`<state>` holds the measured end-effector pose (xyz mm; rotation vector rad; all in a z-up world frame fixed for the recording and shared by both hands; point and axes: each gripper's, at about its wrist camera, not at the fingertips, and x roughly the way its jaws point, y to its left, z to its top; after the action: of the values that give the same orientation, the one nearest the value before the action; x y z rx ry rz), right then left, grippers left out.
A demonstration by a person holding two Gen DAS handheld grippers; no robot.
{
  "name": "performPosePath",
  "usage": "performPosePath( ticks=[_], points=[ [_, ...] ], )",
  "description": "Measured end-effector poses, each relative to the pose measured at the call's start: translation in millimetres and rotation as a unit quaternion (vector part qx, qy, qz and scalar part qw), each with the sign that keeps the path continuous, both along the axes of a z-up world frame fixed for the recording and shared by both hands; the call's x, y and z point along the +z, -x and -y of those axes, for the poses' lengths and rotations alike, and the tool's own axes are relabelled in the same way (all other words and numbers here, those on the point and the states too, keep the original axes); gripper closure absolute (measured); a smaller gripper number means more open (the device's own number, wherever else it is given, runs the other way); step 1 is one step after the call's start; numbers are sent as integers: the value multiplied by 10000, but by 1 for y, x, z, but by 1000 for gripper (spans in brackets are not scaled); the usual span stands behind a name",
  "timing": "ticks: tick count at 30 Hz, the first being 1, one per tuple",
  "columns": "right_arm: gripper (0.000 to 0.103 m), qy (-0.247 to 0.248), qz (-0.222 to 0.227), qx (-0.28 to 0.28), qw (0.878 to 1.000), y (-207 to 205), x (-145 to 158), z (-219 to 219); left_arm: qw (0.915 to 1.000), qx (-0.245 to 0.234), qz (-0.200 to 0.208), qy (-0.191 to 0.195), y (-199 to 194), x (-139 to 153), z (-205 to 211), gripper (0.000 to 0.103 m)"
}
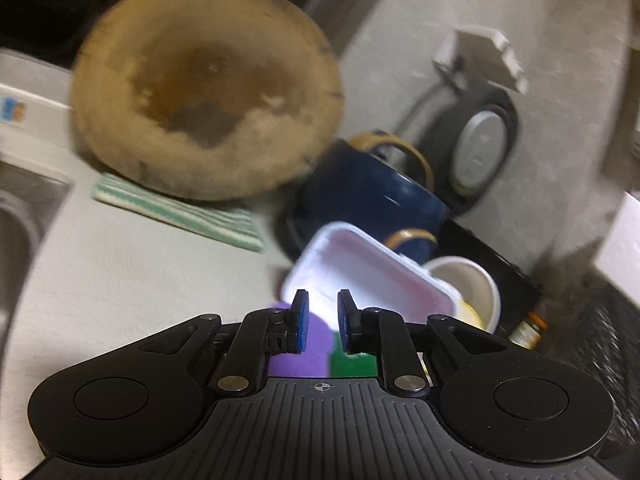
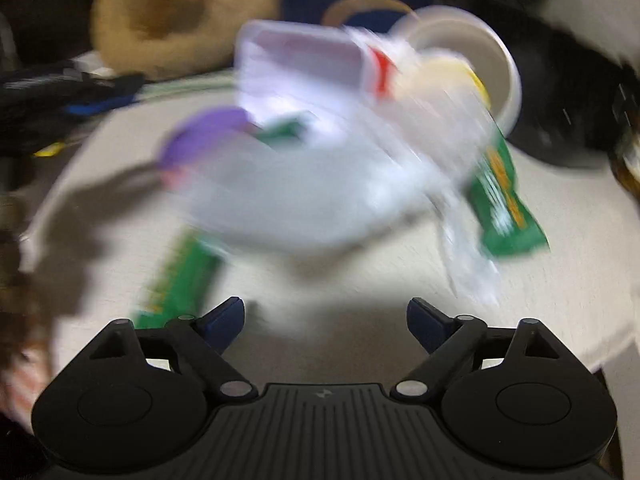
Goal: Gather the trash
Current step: 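Move both tools toward the white-and-red tray and purple sponge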
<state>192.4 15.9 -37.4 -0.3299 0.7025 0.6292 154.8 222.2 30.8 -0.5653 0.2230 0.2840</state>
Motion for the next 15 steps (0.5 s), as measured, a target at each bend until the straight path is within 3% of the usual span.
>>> performPosePath(
  ticks=[3, 6, 9, 11, 12, 14, 15],
  points=[
    [14, -298, 304, 418, 9982, 20, 39, -17, 9991, 311, 73, 264, 6, -2, -11, 85],
    [14, -661, 549, 447, 9953, 12, 86, -34, 9981, 408, 57, 461, 8, -4, -18, 85],
    [14, -487, 964, 6, 9941, -23, 112, -61, 9983, 302, -45, 495, 4, -6, -18, 85],
    [17, -158, 1302, -292, 9909, -51, 110, -84, 9984, 259, -83, 497, 3, -7, -19, 85],
    [21, 30, 1407, -394, 9893, -67, 103, -95, 9981, 278, -119, 529, 2, -9, -21, 85],
    [54, 419, 1501, -651, 9856, -94, 83, -115, 9968, 336, -168, 706, 2, -13, -27, 85],
    [64, 513, 1388, -788, 9859, -107, 75, -119, 9959, 350, -170, 818, 3, -15, -31, 85]
  ],
)
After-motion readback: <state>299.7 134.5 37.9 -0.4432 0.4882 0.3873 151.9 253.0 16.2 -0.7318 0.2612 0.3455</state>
